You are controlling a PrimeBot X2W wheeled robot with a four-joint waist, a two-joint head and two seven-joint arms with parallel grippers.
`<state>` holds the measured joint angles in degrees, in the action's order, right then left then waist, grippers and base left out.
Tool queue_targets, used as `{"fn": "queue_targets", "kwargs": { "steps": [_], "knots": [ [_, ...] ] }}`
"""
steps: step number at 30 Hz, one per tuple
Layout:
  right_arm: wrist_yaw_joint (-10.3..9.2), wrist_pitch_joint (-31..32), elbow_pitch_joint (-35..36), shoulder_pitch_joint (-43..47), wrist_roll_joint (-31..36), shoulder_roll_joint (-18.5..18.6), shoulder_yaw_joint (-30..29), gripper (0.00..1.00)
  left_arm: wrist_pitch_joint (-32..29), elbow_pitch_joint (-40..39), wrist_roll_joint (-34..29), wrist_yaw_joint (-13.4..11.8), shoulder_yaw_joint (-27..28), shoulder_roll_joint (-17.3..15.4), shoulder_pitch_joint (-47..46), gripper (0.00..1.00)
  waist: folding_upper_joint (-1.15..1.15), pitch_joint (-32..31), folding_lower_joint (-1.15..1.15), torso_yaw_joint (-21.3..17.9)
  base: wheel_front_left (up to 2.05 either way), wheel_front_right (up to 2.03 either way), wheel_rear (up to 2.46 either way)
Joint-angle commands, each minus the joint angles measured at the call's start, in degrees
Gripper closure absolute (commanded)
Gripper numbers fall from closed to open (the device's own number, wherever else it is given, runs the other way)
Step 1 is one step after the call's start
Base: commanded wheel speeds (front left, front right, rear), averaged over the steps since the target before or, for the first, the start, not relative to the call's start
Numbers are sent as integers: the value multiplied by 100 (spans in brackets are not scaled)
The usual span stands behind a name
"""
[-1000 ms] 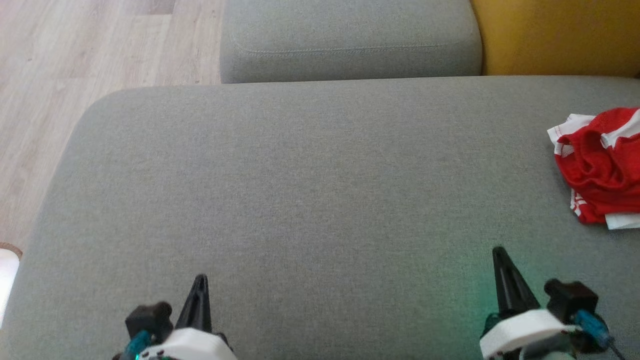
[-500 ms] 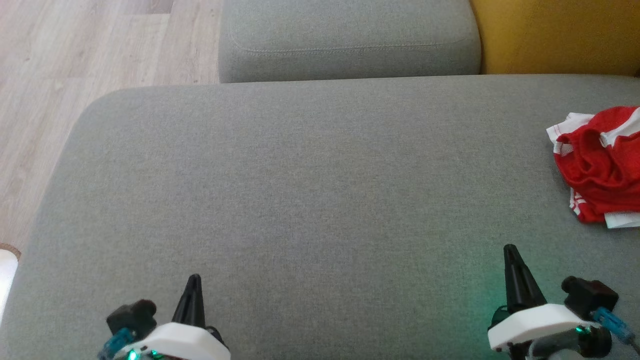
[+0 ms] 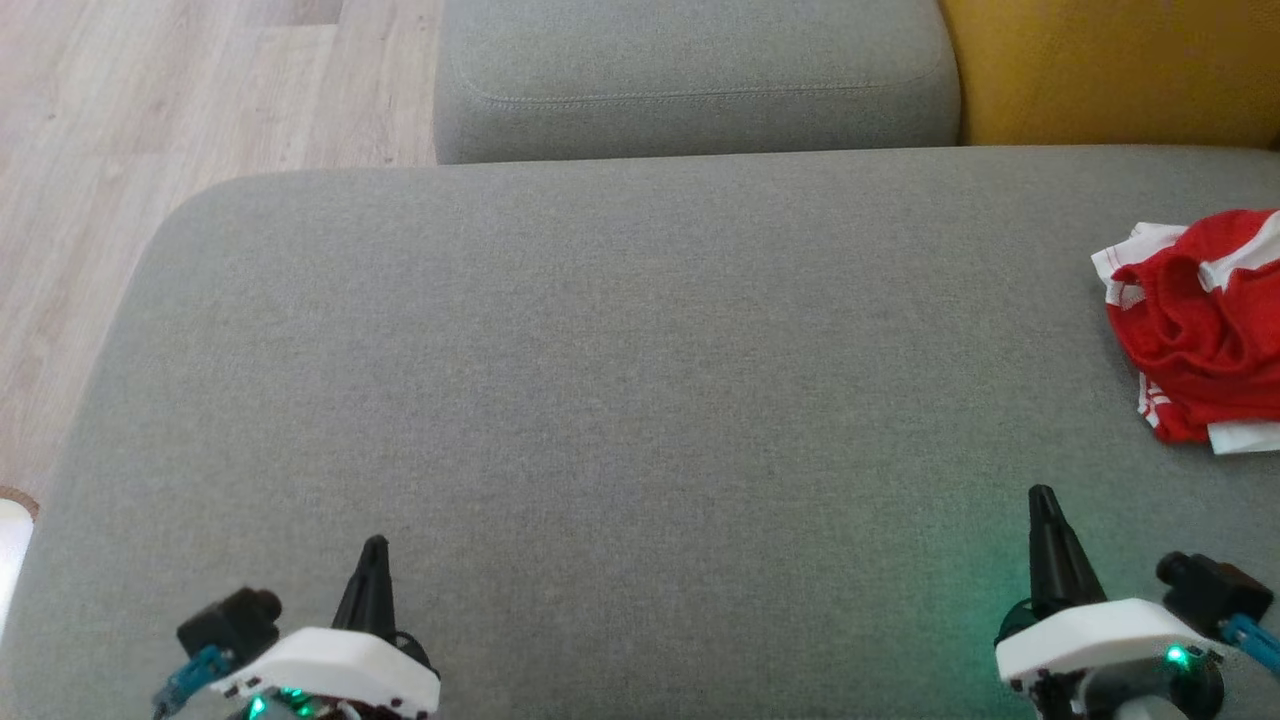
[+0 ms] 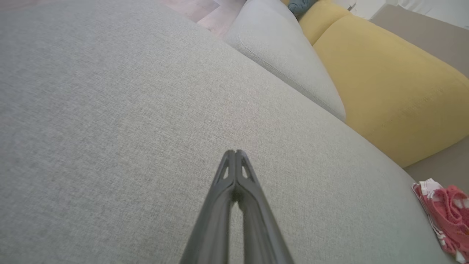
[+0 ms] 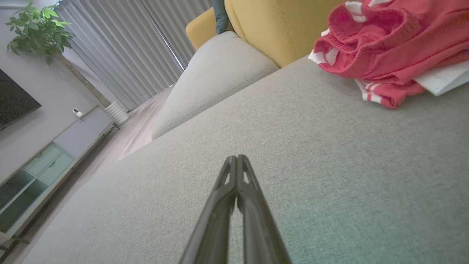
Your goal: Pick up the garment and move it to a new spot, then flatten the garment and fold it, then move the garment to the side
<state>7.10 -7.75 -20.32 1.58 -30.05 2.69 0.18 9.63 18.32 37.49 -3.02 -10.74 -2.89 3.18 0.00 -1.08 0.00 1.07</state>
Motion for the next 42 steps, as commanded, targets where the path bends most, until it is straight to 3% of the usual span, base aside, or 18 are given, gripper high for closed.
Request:
{"fn": "queue_targets", "kwargs": {
  "steps": [1,42],
  "knots": [
    [10,13,213,-323,-120,10,-4,100,-11,-209,101,45,101,-57,-276,100,0,1,0,0,0,0,0],
    [23,637,397,-523,-2810,14,-299,100,-654,-313,2537,489,739,-88,-559,100,0,56,0,-47,0,0,0]
  ]
}}
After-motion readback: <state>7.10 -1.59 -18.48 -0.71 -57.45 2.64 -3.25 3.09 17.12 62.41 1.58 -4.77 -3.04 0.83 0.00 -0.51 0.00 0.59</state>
